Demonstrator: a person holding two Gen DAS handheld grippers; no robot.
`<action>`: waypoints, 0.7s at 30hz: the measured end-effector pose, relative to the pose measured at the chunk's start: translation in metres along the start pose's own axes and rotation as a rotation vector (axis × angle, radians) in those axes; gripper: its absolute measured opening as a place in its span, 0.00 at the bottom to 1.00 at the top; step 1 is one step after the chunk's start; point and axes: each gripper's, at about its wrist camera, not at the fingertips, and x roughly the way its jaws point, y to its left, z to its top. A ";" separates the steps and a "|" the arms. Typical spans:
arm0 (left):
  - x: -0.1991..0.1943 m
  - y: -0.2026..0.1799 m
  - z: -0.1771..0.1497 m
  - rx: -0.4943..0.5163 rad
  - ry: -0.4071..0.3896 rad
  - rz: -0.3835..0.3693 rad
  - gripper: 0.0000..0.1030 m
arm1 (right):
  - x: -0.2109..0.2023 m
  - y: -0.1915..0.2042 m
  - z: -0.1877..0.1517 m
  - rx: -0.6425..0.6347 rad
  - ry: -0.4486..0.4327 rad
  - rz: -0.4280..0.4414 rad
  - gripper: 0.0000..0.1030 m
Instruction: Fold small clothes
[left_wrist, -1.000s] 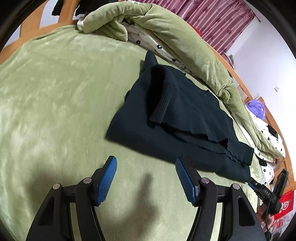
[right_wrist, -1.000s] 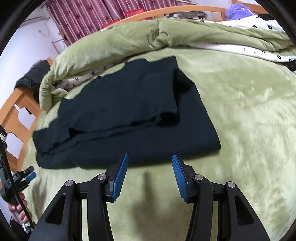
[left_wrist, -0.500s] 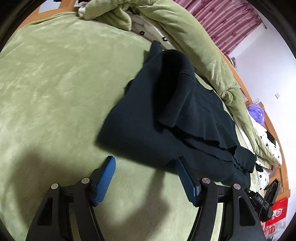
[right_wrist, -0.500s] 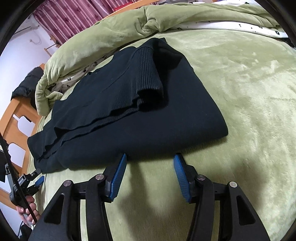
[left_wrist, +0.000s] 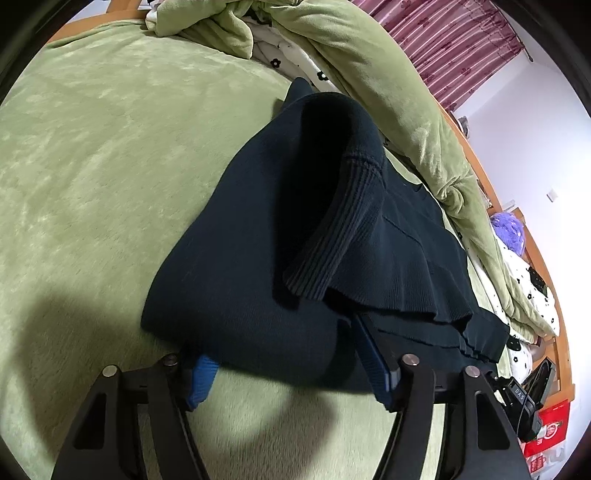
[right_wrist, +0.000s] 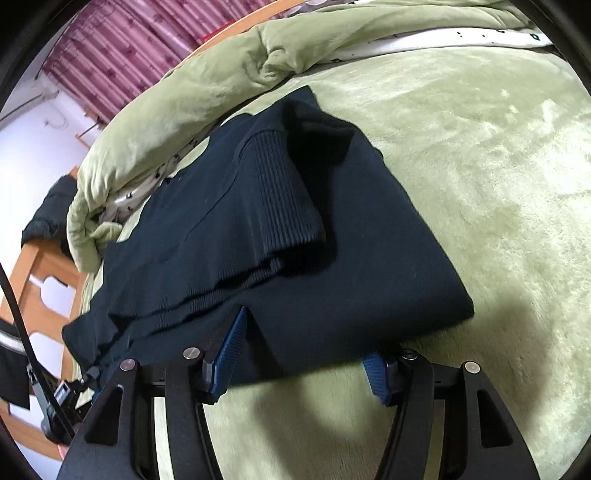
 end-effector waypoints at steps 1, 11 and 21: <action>0.002 -0.001 0.001 0.001 -0.001 0.005 0.57 | 0.001 0.001 0.001 0.000 -0.005 -0.004 0.57; 0.011 0.002 0.009 -0.038 -0.005 0.011 0.28 | 0.014 0.003 0.012 -0.021 -0.046 -0.063 0.26; 0.007 -0.001 0.010 -0.038 -0.008 0.012 0.07 | 0.011 0.011 0.013 -0.083 -0.076 -0.094 0.05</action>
